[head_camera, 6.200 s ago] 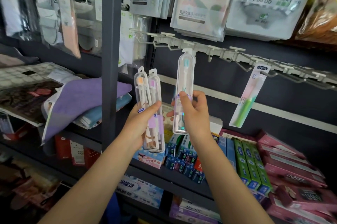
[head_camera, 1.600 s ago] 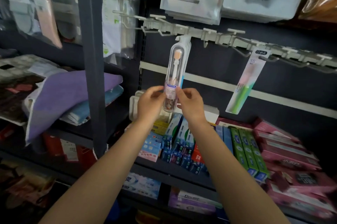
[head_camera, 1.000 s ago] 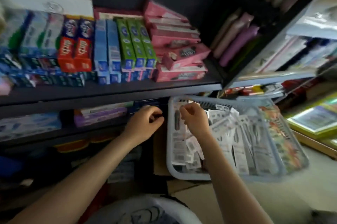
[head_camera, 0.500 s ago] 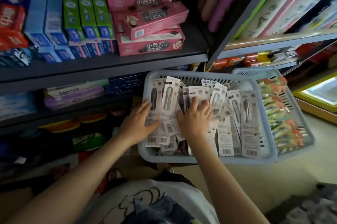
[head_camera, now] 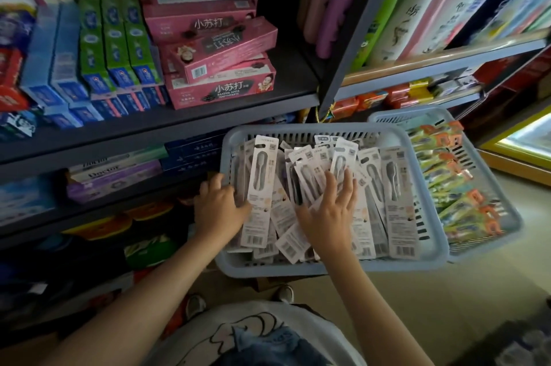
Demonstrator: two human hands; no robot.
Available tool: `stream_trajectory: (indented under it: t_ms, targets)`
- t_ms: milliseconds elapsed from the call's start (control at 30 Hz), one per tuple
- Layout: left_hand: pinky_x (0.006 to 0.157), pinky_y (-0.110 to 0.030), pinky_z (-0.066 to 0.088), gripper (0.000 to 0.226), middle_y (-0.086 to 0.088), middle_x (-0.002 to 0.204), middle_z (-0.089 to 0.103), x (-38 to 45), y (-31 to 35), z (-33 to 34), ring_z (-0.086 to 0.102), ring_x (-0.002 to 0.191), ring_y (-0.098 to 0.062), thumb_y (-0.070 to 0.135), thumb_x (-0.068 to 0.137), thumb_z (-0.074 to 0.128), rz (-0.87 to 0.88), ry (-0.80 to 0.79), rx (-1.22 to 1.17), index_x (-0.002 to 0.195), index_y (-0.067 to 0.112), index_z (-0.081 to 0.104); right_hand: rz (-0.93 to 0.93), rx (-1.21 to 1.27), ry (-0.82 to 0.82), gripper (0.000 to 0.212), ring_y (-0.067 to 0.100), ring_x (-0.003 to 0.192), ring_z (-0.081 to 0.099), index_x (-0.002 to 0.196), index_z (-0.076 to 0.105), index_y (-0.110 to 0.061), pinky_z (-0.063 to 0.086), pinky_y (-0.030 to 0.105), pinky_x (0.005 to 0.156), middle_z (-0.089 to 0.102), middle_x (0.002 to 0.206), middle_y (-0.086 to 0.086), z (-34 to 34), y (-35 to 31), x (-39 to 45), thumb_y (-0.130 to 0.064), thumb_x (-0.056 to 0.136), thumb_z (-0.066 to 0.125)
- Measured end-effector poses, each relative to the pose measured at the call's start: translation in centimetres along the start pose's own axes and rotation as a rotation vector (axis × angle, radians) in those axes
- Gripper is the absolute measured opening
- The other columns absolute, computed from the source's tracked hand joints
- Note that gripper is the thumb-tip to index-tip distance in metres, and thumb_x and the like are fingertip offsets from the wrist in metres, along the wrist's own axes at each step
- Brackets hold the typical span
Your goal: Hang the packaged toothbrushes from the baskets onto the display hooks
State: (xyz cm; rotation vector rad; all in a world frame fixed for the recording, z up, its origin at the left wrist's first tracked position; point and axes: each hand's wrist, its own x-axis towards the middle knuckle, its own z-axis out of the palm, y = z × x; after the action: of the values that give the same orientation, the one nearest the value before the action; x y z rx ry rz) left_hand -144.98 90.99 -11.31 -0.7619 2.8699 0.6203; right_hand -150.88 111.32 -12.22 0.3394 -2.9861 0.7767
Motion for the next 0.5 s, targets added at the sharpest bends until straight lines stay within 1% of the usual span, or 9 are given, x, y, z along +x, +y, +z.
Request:
stream_trajectory:
  t_ms: [67, 100, 167, 200, 267, 333, 400, 433, 500]
  targets:
    - [0.091, -0.039, 0.042, 0.031, -0.005, 0.132, 0.055, -0.1, 0.4, -0.4, 0.046, 0.118, -0.027, 0.038, 0.095, 0.058, 0.029, 0.048, 0.047, 0.098, 0.011, 0.072, -0.019, 0.113, 0.018, 0.086, 0.053, 0.149, -0.002, 0.15, 0.019, -0.019, 0.027, 0.075, 0.111, 0.004, 0.162, 0.028, 0.1, -0.7, 0.2, -0.006, 0.081, 0.069]
    - [0.079, -0.036, 0.044, 0.028, -0.005, 0.115, 0.06, -0.4, 0.8, -0.8, 0.052, 0.104, -0.024, 0.034, 0.096, 0.057, 0.035, 0.057, 0.002, 0.085, 0.011, 0.07, -0.025, 0.156, 0.02, 0.084, 0.053, 0.149, -0.003, 0.151, 0.019, -0.018, 0.03, 0.072, 0.111, 0.001, 0.162, 0.028, 0.0, -1.2, 0.2, 0.001, 0.081, 0.062]
    - [0.055, -0.031, 0.037, 0.032, -0.007, 0.084, 0.059, -0.9, 1.3, -0.8, 0.055, 0.072, -0.02, 0.025, 0.096, 0.058, -0.005, 0.033, -0.203, 0.068, 0.009, 0.058, -0.028, 0.228, 0.015, 0.084, 0.052, 0.15, 0.001, 0.155, 0.019, -0.013, 0.04, 0.064, 0.109, -0.002, 0.162, 0.027, -0.2, -2.3, 0.4, 0.013, 0.081, 0.05]
    - [0.051, -0.031, 0.036, 0.033, -0.008, 0.075, 0.058, -1.0, 1.5, -0.7, 0.054, 0.063, -0.019, 0.023, 0.097, 0.059, -0.021, 0.029, -0.322, 0.068, 0.007, 0.057, -0.022, 0.256, 0.001, 0.087, 0.051, 0.15, 0.007, 0.158, 0.018, -0.015, 0.047, 0.058, 0.105, -0.002, 0.163, 0.026, -0.3, -2.8, 0.4, 0.017, 0.082, 0.047]
    - [0.053, -0.033, 0.043, 0.025, -0.01, 0.073, 0.062, -1.4, 1.8, -0.9, 0.058, 0.061, -0.018, 0.02, 0.099, 0.057, -0.033, 0.039, -0.527, 0.079, 0.005, 0.062, -0.008, 0.273, -0.033, 0.092, 0.047, 0.148, 0.023, 0.161, 0.01, -0.021, 0.057, 0.039, 0.085, 0.0, 0.165, 0.022, -0.7, -3.5, 0.4, 0.02, 0.085, 0.043]
    - [0.059, -0.027, 0.046, 0.012, -0.005, 0.082, 0.065, -1.8, 2.3, -1.6, 0.061, 0.068, -0.014, 0.016, 0.102, 0.052, -0.065, -0.006, -0.71, 0.098, 0.012, 0.062, -0.026, 0.26, -0.029, 0.096, 0.04, 0.139, 0.04, 0.162, 0.005, -0.023, 0.051, 0.022, 0.062, 0.006, 0.165, 0.019, -0.9, -3.5, 0.5, 0.022, 0.085, 0.041]
    - [0.062, -0.022, 0.047, 0.016, 0.001, 0.09, 0.065, -2.0, 2.9, -2.3, 0.063, 0.076, -0.011, 0.015, 0.103, 0.049, -0.104, -0.08, -0.839, 0.114, 0.025, 0.056, -0.029, 0.281, -0.015, 0.095, 0.031, 0.125, 0.055, 0.162, 0.002, -0.022, 0.047, 0.02, 0.052, 0.017, 0.164, 0.015, -1.1, -3.2, 0.7, 0.022, 0.087, 0.04]
    - [0.064, -0.022, 0.048, 0.02, 0.003, 0.093, 0.066, -2.0, 3.1, -2.4, 0.064, 0.079, -0.01, 0.015, 0.103, 0.049, -0.128, -0.116, -0.9, 0.117, 0.028, 0.054, -0.003, 0.297, -0.013, 0.092, 0.026, 0.104, 0.063, 0.162, 0.0, -0.022, 0.044, 0.019, 0.048, 0.032, 0.158, 0.012, -1.4, -3.1, 0.7, 0.02, 0.09, 0.04]
    - [0.074, -0.029, 0.056, 0.023, 0.002, 0.098, 0.069, -2.0, 3.5, -2.5, 0.068, 0.087, -0.015, 0.013, 0.101, 0.051, -0.197, -0.18, -1.016, 0.118, 0.027, 0.059, 0.12, 0.321, -0.027, 0.083, 0.015, 0.062, 0.054, 0.162, -0.003, -0.023, 0.037, 0.02, 0.043, 0.06, 0.108, 0.0, -2.0, -2.9, 0.7, 0.009, 0.099, 0.041]
